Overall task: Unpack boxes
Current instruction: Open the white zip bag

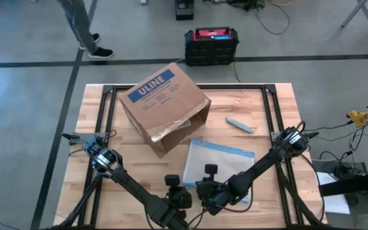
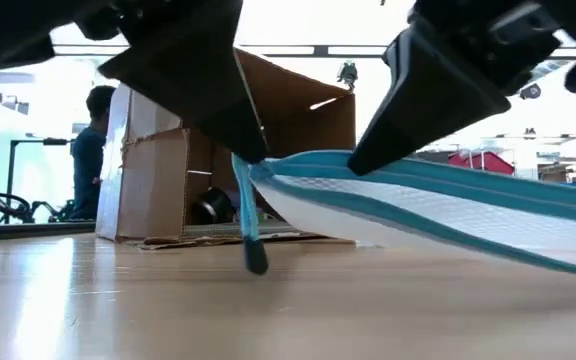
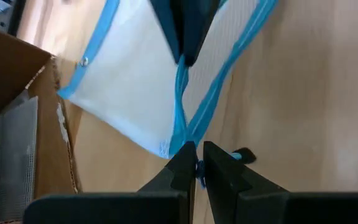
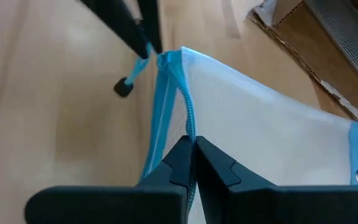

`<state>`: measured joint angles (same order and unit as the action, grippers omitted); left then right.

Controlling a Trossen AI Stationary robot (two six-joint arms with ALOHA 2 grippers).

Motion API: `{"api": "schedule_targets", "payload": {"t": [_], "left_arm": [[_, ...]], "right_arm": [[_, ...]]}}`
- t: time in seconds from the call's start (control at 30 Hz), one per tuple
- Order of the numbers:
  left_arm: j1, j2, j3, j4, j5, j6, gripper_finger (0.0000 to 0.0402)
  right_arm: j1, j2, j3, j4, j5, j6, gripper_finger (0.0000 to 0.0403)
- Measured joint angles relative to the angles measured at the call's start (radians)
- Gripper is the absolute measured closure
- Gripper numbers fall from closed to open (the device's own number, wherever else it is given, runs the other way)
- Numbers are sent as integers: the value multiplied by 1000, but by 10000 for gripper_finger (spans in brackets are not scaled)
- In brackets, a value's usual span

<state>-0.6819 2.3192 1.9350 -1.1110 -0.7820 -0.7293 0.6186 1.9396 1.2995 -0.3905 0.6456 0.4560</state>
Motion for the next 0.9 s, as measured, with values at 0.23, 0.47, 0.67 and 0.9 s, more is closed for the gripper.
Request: {"api": "schedule_targets", "payload": {"t": [0.23,0.47,0.67,0.9], "left_arm": [[1,-1,-26,101,-227,-46,374],[3,-1,-26,102,-236,-57,296],[13,-1,-53,136,-196,-85,219],[52,-1,-118,171,-224,-113,182]], "right_arm": [[-11,0,13,4,0,31,403],[-16,0,30,-54,-2,49,403],[-17,0,52,-48,-3,47,403],[-17,-1,63,-46,-51,47,403]]}}
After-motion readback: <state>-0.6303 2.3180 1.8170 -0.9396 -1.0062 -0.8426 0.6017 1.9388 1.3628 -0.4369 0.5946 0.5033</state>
